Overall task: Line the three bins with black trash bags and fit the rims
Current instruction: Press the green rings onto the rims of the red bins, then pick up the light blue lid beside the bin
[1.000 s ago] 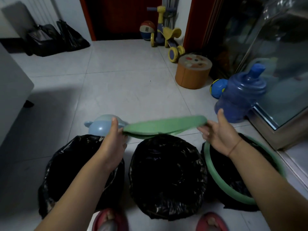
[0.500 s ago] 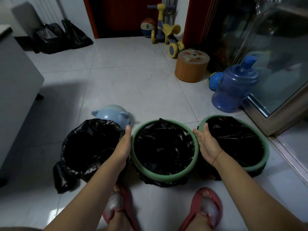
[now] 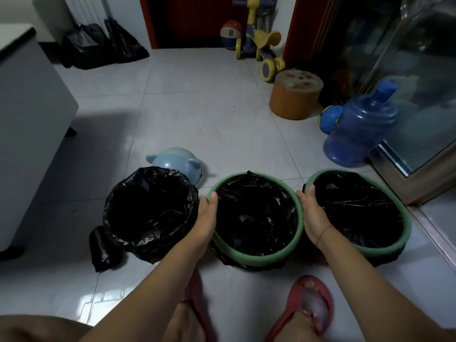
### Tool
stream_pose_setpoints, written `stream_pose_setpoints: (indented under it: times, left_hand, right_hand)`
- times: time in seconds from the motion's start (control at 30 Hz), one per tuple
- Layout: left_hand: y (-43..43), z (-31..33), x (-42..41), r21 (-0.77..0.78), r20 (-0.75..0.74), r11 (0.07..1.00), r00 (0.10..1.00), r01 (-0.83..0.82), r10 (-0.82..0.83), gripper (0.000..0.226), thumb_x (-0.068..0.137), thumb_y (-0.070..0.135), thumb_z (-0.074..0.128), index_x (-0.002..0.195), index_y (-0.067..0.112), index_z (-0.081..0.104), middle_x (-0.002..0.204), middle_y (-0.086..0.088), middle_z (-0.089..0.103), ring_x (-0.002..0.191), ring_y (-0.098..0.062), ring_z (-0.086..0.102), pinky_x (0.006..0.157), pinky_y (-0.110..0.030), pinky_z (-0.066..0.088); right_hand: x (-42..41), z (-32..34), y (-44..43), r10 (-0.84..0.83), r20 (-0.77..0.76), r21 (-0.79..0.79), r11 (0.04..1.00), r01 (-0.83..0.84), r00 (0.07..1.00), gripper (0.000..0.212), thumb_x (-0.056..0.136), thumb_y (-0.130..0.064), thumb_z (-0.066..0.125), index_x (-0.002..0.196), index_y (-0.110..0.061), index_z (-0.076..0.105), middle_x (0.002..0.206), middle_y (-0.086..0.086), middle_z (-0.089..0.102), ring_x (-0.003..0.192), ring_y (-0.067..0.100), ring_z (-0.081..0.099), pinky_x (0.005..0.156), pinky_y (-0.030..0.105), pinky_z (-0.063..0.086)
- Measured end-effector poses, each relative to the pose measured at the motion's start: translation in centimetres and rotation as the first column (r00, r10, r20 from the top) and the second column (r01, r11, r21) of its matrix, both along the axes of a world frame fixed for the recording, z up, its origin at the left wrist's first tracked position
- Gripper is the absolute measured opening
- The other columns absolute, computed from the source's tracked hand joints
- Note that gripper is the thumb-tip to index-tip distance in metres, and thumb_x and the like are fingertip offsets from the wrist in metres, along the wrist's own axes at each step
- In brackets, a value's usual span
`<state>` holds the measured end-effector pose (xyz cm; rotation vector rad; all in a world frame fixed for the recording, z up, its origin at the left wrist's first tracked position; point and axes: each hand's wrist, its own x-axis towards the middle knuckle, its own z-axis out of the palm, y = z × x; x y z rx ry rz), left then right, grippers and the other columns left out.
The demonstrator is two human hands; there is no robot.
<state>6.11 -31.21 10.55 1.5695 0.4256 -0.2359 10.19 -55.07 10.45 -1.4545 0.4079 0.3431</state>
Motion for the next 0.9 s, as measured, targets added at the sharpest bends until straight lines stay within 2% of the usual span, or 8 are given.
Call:
stream_pose_setpoints:
  times: [0.1, 0.17, 0.23, 0.3, 0.4, 0.5, 0.73, 0.9]
  left_hand:
    - [2.1, 1.6, 0.8, -0.094, -0.016, 0.992, 0.996, 0.083, -0.085, 0.067, 0.092, 0.065, 0.028, 0.14, 0.021, 0.045, 0.14, 0.007, 0.049, 0.124, -0.001, 0.048, 0.099, -0.022, 0.043]
    - [4.8, 3.5, 2.2, -0.083, 0.011, 0.994, 0.998, 0.067, -0.067, 0.064, 0.092, 0.063, 0.031, 0.139, 0.021, 0.044, 0.126, 0.015, 0.05, 0.111, 0.004, 0.05, 0.081, -0.012, 0.041]
    - [8.7, 5.2, 4.3, -0.029, 0.02, 0.999, 0.999, 0.025, -0.025, 0.056, 0.093, 0.06, 0.034, 0.127, 0.02, 0.054, 0.123, 0.008, 0.054, 0.108, -0.004, 0.053, 0.079, -0.017, 0.038]
    - [13.0, 6.3, 6.7, 0.07, 0.059, 0.997, 0.998, -0.012, 0.008, 0.045, 0.095, 0.055, 0.035, 0.11, 0.021, 0.06, 0.119, -0.001, 0.062, 0.104, -0.012, 0.058, 0.083, -0.025, 0.042]
    - [19.4, 6.6, 10.3, 0.23, 0.086, 0.969, 0.993, -0.093, 0.075, 0.053, 0.097, 0.052, 0.034, 0.124, 0.011, 0.056, 0.124, -0.008, 0.061, 0.115, -0.024, 0.055, 0.096, -0.036, 0.039]
    - [23.9, 4.5, 13.9, 0.345, 0.053, 0.935, 0.997, -0.077, 0.063, 0.059, 0.096, 0.054, 0.035, 0.127, 0.008, 0.055, 0.126, -0.009, 0.06, 0.11, -0.022, 0.054, 0.091, -0.033, 0.037]
    - [28.8, -4.2, 22.3, 0.453, -0.16, 0.891, 0.986, 0.027, 0.051, 0.065, 0.095, 0.055, 0.036, 0.137, 0.006, 0.048, 0.141, -0.011, 0.049, 0.129, -0.029, 0.043, 0.111, -0.041, 0.03]
    - [29.9, -10.1, 25.3, 0.505, -0.215, 0.851, 0.976, 0.148, -0.043, 0.067, 0.093, 0.054, 0.044, 0.146, 0.014, 0.035, 0.153, -0.009, 0.033, 0.138, -0.026, 0.032, 0.11, -0.038, 0.023]
  right_hand:
    - [0.6, 2.1, 0.5, 0.013, 0.068, -0.201, 0.98, 0.001, 0.998, 0.073, 0.091, -0.065, 0.022, 0.145, -0.018, 0.034, 0.147, 0.003, 0.038, 0.131, 0.018, 0.039, 0.108, 0.031, 0.028]
    - [2.1, 3.8, 1.7, 0.065, 0.181, -0.338, 0.941, 0.0, 0.981, 0.066, 0.094, -0.058, 0.024, 0.145, -0.016, 0.034, 0.15, 0.003, 0.035, 0.136, 0.017, 0.032, 0.108, 0.026, 0.021]
    - [4.4, 5.3, 3.9, 0.162, 0.271, -0.426, 0.904, -0.033, 0.949, 0.057, 0.097, -0.047, 0.032, 0.143, -0.014, 0.037, 0.149, 0.002, 0.038, 0.132, 0.01, 0.034, 0.104, 0.02, 0.019]
    - [7.4, 6.0, 7.1, 0.266, 0.305, -0.475, 0.875, -0.096, 0.915, 0.049, 0.097, -0.037, 0.043, 0.139, -0.011, 0.044, 0.142, 0.005, 0.046, 0.121, 0.008, 0.04, 0.101, 0.02, 0.025]
    - [12.1, 5.3, 12.9, 0.386, 0.283, -0.512, 0.835, -0.202, 0.878, 0.04, 0.094, -0.028, 0.053, 0.128, -0.005, 0.055, 0.131, 0.011, 0.057, 0.111, 0.014, 0.051, 0.095, 0.022, 0.036]
    - [16.3, 2.7, 18.3, 0.497, 0.209, -0.559, 0.767, -0.314, 0.842, 0.039, 0.091, -0.029, 0.057, 0.123, -0.006, 0.058, 0.126, 0.011, 0.061, 0.11, 0.017, 0.055, 0.095, 0.025, 0.039]
    - [24.9, -5.5, 26.1, 0.626, 0.017, -0.646, 0.602, -0.469, 0.779, 0.033, 0.09, -0.033, 0.057, 0.113, -0.01, 0.062, 0.118, 0.009, 0.063, 0.11, 0.025, 0.057, 0.094, 0.032, 0.042]
    - [28.4, -9.3, 27.5, 0.689, -0.096, -0.687, 0.477, -0.548, 0.719, 0.044, 0.086, -0.036, 0.063, 0.121, -0.011, 0.058, 0.124, 0.007, 0.058, 0.115, 0.025, 0.054, 0.1, 0.036, 0.041]
